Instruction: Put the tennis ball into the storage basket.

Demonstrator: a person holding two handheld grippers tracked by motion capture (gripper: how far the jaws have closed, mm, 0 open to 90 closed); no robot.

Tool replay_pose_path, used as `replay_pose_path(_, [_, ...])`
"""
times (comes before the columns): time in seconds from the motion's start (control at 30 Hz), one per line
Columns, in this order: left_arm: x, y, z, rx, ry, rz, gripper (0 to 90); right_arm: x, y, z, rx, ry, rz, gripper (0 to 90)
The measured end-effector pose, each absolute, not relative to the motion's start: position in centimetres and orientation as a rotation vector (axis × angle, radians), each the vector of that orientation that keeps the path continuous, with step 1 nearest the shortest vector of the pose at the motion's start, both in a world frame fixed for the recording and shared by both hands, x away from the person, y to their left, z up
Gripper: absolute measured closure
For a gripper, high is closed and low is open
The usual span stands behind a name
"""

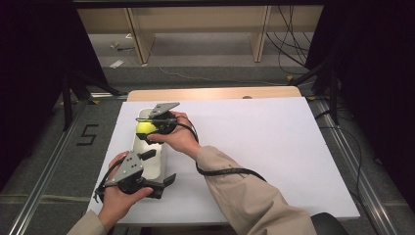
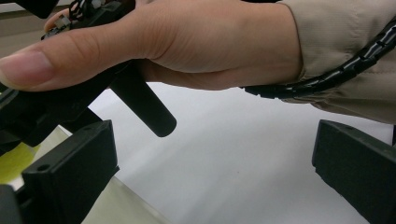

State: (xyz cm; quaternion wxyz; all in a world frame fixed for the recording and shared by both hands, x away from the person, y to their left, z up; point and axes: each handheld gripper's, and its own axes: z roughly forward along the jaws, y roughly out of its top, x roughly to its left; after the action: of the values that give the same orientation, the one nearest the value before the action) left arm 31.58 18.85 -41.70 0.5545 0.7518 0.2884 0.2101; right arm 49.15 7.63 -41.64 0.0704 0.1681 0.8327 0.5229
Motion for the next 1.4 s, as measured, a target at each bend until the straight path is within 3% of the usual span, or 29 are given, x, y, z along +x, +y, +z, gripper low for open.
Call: replay_pose_path(1.4, [31.58,18.83,-41.71,1.778,0.681,0.496,0.0,49.23,7.52,-42.32,0.502,2.556,1.508,27.1])
